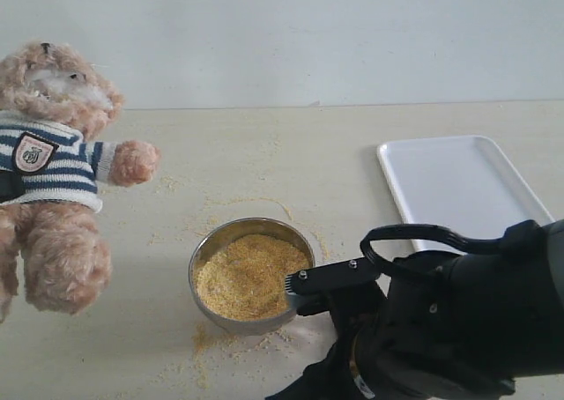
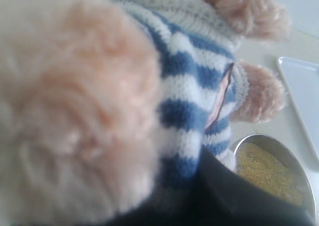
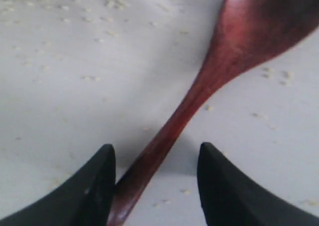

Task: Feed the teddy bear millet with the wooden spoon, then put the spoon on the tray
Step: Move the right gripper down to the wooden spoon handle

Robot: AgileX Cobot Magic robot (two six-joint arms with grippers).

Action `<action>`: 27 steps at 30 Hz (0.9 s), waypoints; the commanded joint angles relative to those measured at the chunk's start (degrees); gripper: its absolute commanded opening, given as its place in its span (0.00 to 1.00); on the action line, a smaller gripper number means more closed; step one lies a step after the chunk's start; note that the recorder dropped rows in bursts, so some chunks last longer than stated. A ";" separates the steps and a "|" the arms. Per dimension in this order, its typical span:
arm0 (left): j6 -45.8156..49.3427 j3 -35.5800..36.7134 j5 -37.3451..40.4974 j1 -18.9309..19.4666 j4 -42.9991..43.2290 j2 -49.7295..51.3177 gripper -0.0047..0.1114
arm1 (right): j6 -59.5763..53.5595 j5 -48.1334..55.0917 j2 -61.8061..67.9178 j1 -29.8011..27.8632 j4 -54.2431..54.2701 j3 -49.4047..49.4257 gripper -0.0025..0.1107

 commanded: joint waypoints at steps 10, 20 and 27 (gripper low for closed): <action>0.19 -0.01 0.59 0.09 -0.78 -0.64 0.08 | 15.94 11.33 -0.13 0.12 -17.54 -0.11 0.02; 0.19 -0.01 0.59 0.09 -0.78 -0.64 0.08 | 15.91 20.90 -0.24 0.12 -24.73 -0.11 0.02; 0.19 -0.01 0.59 0.09 -0.78 -0.64 0.08 | 14.70 17.21 -0.81 0.12 -26.85 -0.11 0.02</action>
